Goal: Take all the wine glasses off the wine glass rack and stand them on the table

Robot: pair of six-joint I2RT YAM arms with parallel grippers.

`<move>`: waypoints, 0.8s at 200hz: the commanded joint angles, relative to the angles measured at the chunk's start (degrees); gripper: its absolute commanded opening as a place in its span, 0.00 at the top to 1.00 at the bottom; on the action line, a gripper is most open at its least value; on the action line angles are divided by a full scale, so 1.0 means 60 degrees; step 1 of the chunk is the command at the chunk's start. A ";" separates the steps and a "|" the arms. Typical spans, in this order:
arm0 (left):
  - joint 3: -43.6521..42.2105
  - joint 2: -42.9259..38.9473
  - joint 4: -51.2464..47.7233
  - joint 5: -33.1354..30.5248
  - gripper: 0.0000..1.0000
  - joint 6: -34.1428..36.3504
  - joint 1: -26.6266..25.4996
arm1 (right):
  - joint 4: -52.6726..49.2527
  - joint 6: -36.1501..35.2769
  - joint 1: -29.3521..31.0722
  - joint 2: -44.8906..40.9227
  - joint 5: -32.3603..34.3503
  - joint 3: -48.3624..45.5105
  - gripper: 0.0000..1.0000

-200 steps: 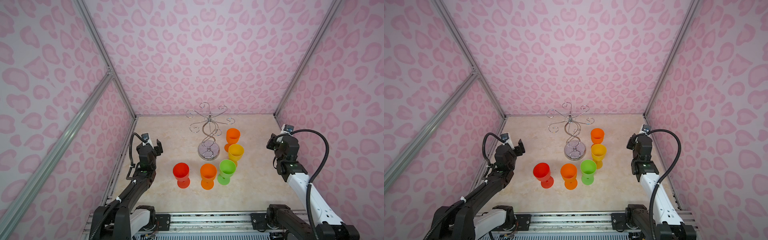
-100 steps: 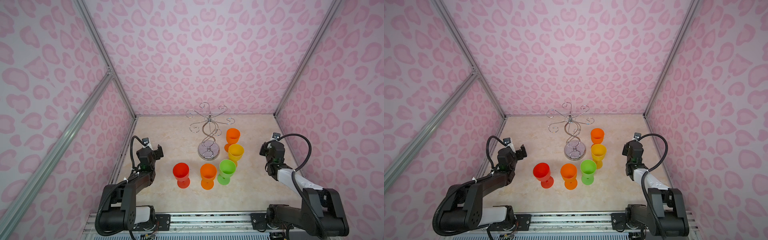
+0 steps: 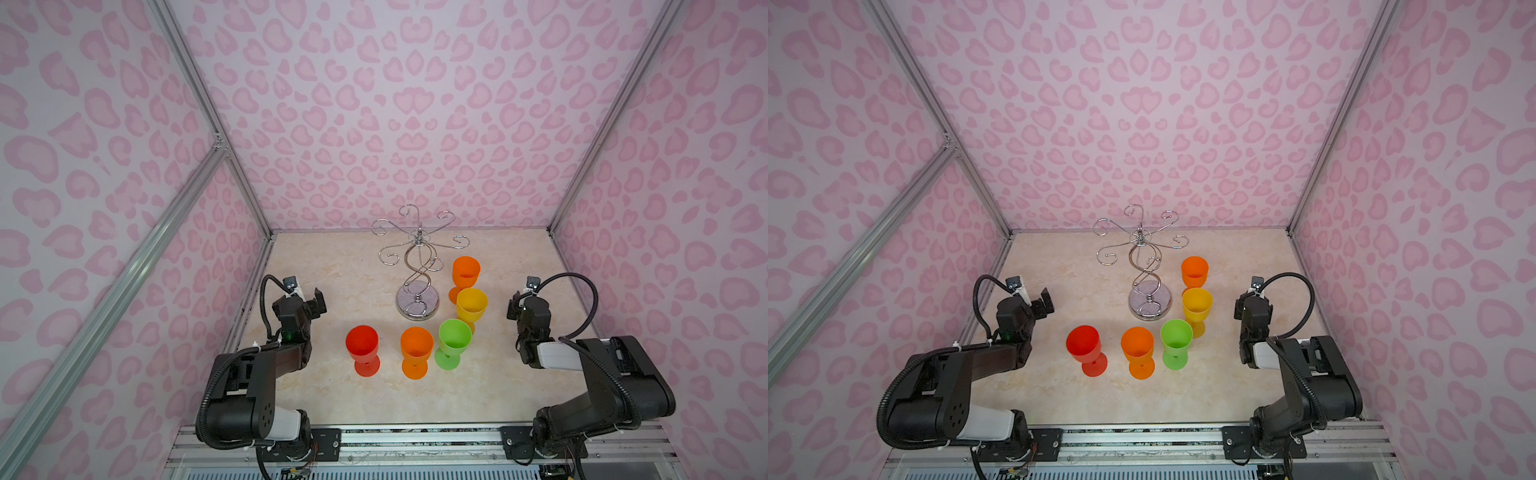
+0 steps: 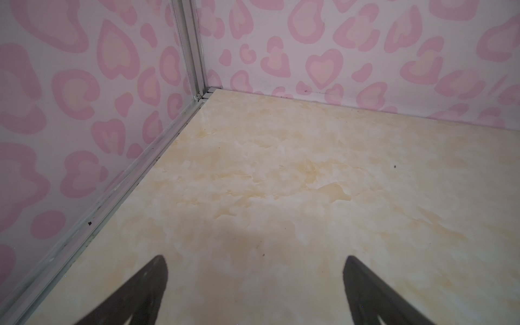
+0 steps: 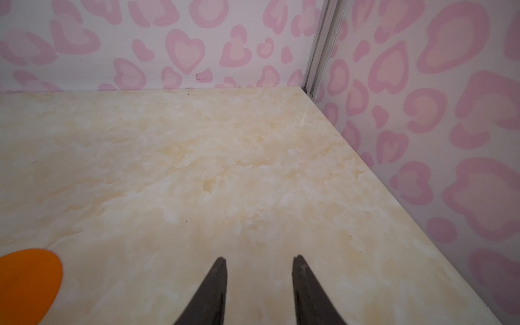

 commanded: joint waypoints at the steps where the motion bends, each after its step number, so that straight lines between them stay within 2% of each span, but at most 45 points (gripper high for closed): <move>1: -0.0256 0.0193 0.1162 0.0168 0.00 0.0034 0.0001 | 0.1207 0.0042 0.0012 0.0193 0.0525 -0.0197 0.56; 13: -0.0285 0.0270 0.1234 0.0080 0.02 0.0114 -0.0085 | 0.0790 0.0135 0.0006 0.0100 0.0556 -0.0074 0.47; 30: -0.0352 0.0257 0.1323 0.0087 0.02 0.0129 -0.0087 | 0.1545 -0.0023 0.0019 0.0319 0.0557 -0.0240 0.32; 43: -0.0376 0.0248 0.1366 0.0087 0.02 0.0135 -0.0091 | 0.1149 0.0076 0.0020 0.0200 0.0568 -0.0179 0.27; 54: -0.0410 0.0229 0.1413 0.0072 0.02 0.0137 -0.0100 | 0.1523 -0.0008 0.0021 0.0303 0.0584 -0.0238 0.18; 66: -0.0426 0.0232 0.1457 0.0058 0.02 0.0151 -0.0100 | 0.1273 0.0056 0.0020 0.0225 0.0577 -0.0202 0.02; 160: -0.0426 0.0232 0.1459 0.0057 0.02 0.0151 -0.0119 | 0.1445 0.0012 0.0039 0.0256 0.0602 -0.0248 0.02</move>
